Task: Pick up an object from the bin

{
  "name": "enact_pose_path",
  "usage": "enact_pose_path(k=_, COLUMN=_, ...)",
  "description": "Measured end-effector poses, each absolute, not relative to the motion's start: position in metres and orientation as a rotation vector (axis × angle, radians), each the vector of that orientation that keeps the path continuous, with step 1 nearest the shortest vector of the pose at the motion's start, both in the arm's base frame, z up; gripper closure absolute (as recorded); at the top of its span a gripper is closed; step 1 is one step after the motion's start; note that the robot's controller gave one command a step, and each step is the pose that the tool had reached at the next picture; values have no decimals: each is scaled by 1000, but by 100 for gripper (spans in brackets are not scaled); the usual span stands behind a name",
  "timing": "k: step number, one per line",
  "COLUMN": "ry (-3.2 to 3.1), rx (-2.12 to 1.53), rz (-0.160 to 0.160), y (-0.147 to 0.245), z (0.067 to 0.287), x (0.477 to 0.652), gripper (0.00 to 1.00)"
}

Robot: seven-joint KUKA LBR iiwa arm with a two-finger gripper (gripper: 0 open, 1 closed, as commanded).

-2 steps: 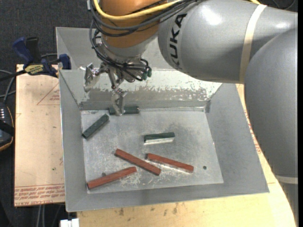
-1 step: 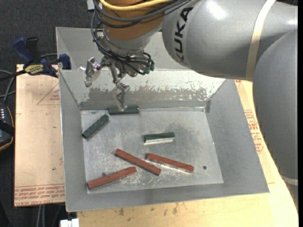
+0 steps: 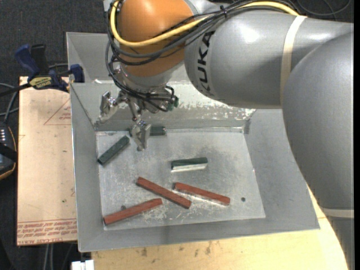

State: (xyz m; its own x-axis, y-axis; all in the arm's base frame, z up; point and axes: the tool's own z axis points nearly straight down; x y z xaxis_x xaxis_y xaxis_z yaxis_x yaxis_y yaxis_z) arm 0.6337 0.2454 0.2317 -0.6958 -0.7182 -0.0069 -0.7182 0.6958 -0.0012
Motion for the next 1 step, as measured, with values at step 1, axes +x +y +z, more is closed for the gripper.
enact_pose_path(k=1, ry=2929, rx=-1130, rz=3, y=236, z=191, x=569, gripper=0)
